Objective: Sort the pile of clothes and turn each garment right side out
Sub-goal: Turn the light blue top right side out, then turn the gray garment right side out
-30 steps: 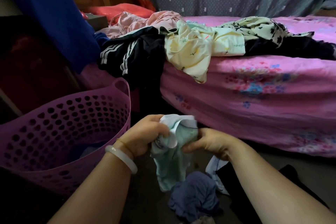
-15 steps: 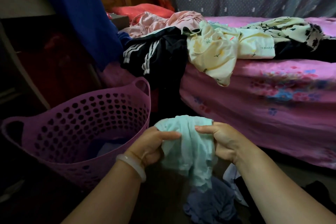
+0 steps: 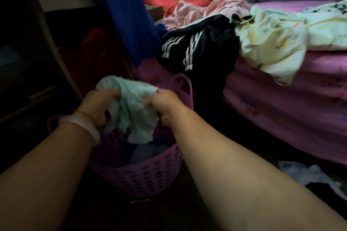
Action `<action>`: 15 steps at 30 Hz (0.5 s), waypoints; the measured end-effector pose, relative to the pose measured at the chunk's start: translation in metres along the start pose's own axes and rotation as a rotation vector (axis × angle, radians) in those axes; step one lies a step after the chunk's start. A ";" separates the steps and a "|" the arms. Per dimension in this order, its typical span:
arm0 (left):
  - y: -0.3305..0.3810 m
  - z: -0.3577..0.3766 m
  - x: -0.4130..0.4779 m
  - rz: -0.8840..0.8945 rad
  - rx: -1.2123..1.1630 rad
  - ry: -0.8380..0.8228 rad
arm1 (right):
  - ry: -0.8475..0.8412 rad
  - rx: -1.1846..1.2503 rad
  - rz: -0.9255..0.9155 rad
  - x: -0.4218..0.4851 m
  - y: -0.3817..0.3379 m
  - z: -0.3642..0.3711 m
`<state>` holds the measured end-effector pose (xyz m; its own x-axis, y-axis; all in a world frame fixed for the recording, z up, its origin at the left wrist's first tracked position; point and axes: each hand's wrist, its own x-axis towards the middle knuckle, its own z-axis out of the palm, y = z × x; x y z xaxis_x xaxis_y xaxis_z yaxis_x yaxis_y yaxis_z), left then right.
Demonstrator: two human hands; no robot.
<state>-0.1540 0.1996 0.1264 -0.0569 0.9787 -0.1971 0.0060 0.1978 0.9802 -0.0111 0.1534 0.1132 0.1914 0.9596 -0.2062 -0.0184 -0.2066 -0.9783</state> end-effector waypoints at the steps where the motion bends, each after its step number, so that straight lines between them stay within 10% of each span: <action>1: -0.017 -0.012 0.011 -0.107 0.118 -0.041 | -0.043 -0.130 0.061 0.002 0.010 0.004; 7: -0.060 -0.013 0.018 -0.239 0.807 -0.219 | -0.112 -0.391 0.195 -0.001 0.038 -0.013; 15: -0.041 0.148 -0.055 0.209 0.584 -0.408 | 0.222 0.092 0.050 -0.037 0.049 -0.148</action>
<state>-0.0029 0.1458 0.0949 0.3787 0.9190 -0.1096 0.5126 -0.1096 0.8516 0.1266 0.0794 0.0766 0.3991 0.8810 -0.2541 -0.1201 -0.2245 -0.9671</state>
